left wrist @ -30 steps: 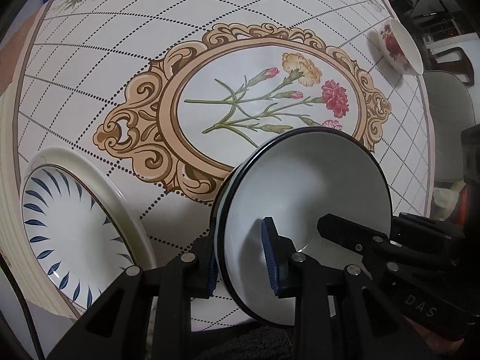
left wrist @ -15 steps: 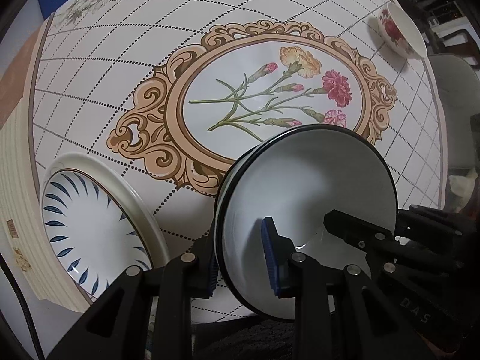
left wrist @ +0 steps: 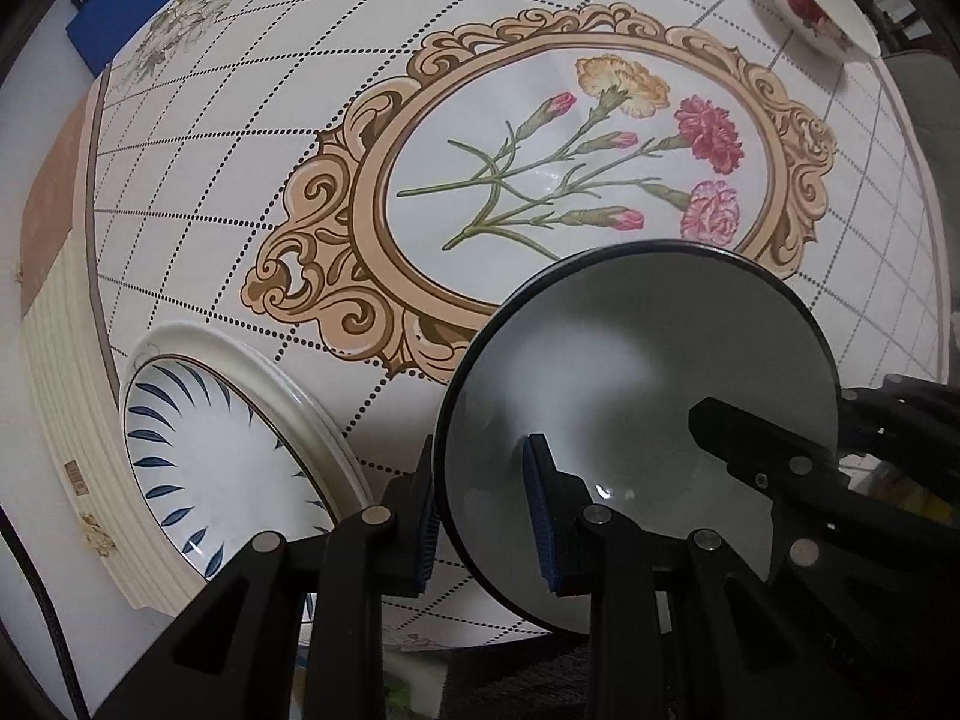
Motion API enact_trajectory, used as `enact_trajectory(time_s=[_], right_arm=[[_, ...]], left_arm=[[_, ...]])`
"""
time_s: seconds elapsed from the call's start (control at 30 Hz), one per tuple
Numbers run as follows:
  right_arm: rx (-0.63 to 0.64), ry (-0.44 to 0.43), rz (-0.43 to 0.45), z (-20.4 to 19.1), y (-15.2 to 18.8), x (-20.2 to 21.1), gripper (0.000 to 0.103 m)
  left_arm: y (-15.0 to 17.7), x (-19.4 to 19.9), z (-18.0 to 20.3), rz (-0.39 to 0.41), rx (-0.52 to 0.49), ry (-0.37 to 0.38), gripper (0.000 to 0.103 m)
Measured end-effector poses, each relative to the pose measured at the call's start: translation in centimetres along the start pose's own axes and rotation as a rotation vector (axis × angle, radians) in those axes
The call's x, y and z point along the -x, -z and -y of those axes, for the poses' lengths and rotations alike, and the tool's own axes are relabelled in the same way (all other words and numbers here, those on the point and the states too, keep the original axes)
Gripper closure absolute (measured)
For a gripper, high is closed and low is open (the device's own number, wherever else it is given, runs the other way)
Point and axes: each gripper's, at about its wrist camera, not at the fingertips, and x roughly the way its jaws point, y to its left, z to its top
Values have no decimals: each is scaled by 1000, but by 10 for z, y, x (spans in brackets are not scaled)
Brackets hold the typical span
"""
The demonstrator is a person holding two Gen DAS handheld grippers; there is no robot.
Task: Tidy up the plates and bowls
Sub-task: 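Carry the teal-banded bowl and lower it into the black-rimmed bowl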
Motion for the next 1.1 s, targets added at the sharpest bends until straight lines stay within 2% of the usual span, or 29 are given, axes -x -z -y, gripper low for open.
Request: enact_trajectory(time_s=[0.33, 0.53, 0.8, 0.87, 0.97, 1.1], right_arm=[[-38, 26, -2, -2, -8, -3, 83], [-85, -61, -34, 13, -10, -2, 78], [-140, -128, -58, 23, -7, 6, 70], [-145, -108, -65, 22, -4, 6, 70], [-152, -95, -66, 25, 0, 10, 78], [-116, -63, -56, 22, 1, 10, 82]], left_arm=[[-8, -6, -1, 5, 22, 11, 80], [-9, -18, -29, 13, 84, 81, 79], [-5, -23, -44, 24, 111, 110, 79], [-2, -21, -44, 35, 115, 105, 79], [3, -18, -46, 39, 123, 108, 79], [14, -15, -47, 48, 125, 107, 79]])
